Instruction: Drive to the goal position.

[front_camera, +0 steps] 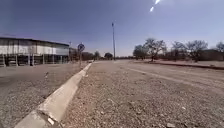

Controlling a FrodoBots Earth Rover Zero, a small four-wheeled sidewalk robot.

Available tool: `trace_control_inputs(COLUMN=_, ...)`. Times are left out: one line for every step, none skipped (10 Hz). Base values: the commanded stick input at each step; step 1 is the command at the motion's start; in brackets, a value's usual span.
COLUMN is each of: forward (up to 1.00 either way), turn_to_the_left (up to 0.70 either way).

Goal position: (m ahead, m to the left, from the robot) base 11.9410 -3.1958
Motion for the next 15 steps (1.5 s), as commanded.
trace_control_inputs(forward=0.0, turn_to_the_left=0.0)
trace_control_inputs(forward=0.0, turn_to_the_left=0.0)
trace_control_inputs(forward=0.0, turn_to_the_left=0.0)
trace_control_inputs(forward=0.0, turn_to_the_left=0.0)
trace_control_inputs(forward=0.02, turn_to_the_left=0.0)
trace_control_inputs(forward=0.06, turn_to_the_left=0.0)
trace_control_inputs(forward=0.39, turn_to_the_left=0.0)
trace_control_inputs(forward=0.51, turn_to_the_left=0.0)
trace_control_inputs(forward=0.7, turn_to_the_left=0.0)
trace_control_inputs(forward=0.7, turn_to_the_left=0.0)
trace_control_inputs(forward=0.7, turn_to_the_left=0.0)
trace_control_inputs(forward=0.7, turn_to_the_left=0.0)
trace_control_inputs(forward=0.7, turn_to_the_left=0.0)
trace_control_inputs(forward=0.7, turn_to_the_left=0.0)
trace_control_inputs(forward=0.7, turn_to_the_left=0.0)
